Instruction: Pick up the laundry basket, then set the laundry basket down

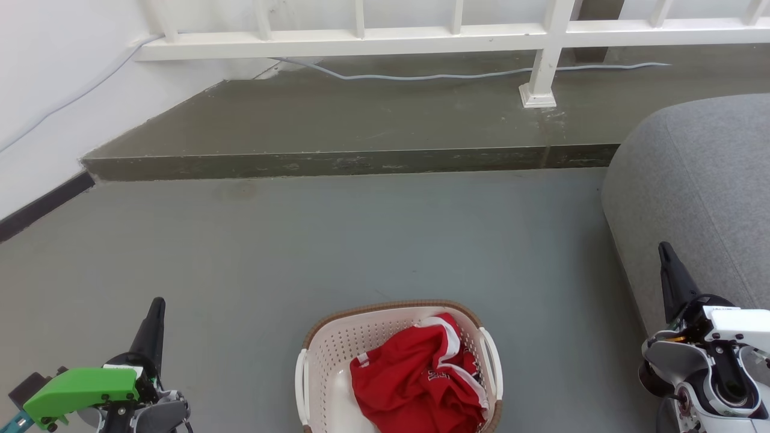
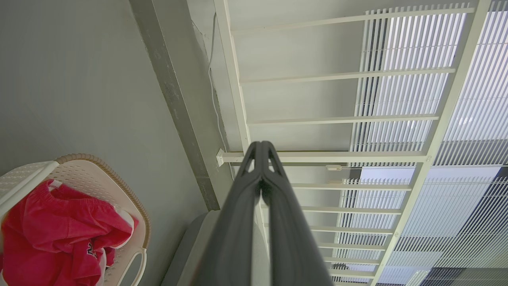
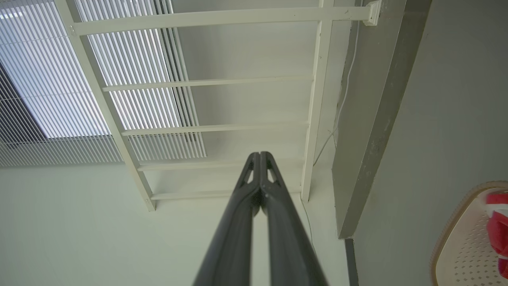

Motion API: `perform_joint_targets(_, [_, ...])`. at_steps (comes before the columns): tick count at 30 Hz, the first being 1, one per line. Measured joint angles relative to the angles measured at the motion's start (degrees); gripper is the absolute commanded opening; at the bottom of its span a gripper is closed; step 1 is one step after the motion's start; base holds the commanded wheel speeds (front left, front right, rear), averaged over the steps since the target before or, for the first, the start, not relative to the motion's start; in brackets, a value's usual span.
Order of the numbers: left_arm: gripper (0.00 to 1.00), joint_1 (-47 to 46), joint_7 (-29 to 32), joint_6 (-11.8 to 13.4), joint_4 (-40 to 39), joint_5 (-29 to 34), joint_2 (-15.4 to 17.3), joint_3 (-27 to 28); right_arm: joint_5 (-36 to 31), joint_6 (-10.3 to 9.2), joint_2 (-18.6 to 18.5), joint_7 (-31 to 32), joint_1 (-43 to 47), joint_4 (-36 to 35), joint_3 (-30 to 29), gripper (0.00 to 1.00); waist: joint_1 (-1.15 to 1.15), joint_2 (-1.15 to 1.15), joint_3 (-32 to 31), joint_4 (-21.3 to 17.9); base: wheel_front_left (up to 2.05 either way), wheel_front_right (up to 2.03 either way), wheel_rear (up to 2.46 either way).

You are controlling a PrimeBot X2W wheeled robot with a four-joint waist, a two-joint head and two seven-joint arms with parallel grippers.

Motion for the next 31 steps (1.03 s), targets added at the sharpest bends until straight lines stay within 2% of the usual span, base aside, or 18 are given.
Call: perform_joint_targets(31, [0.00,0.0,0.1,0.0,0.1,0.0,-0.1,0.1,0.0,0.01,0.0,0.0,0.0,0.0,-0.1,0.00,0.00,0.00,0.0,0.0,0.00,0.00,0.00])
